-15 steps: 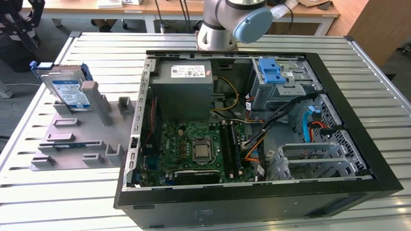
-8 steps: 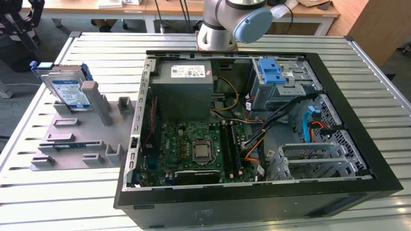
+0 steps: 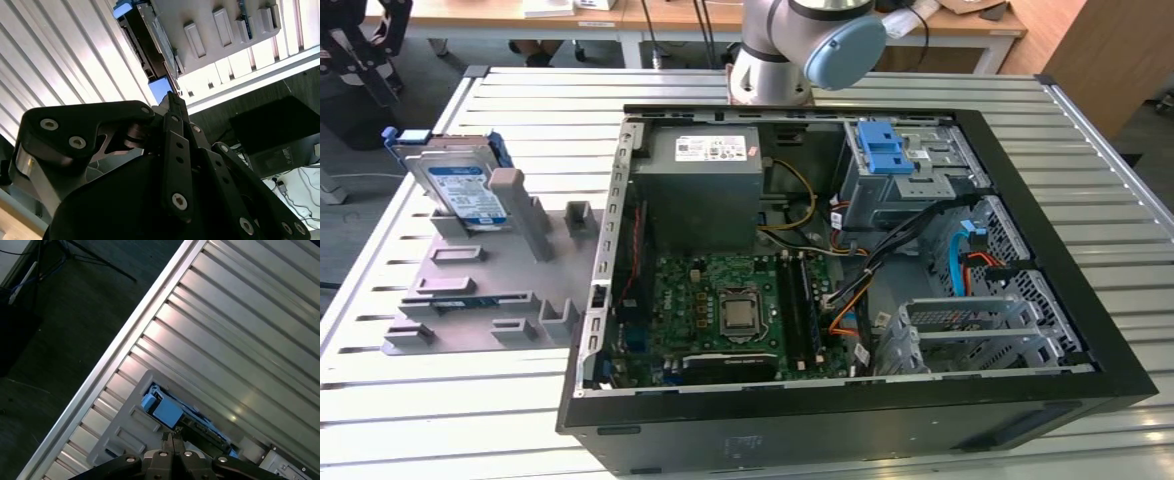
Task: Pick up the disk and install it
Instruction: 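Pick up the disk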
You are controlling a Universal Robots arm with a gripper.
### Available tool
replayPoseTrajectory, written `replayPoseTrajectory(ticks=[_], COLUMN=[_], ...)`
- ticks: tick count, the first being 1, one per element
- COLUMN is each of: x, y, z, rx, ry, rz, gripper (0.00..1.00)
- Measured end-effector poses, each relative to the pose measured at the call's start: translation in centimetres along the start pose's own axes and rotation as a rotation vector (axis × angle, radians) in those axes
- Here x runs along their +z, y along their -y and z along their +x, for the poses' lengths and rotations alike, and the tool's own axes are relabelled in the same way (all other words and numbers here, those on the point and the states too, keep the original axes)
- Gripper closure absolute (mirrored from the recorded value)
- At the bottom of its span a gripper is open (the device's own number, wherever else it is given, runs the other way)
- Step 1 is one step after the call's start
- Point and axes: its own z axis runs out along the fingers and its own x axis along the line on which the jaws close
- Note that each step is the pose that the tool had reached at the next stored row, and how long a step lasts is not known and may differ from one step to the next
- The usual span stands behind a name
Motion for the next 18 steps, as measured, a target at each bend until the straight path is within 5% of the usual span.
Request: replayPoseTrajectory(ticks=[18], x=[0.09], y=[-0.04], z=[0.06], rx=[-0.110], ry=[-0.0025], rz=[-0.0028], gripper=[0.89])
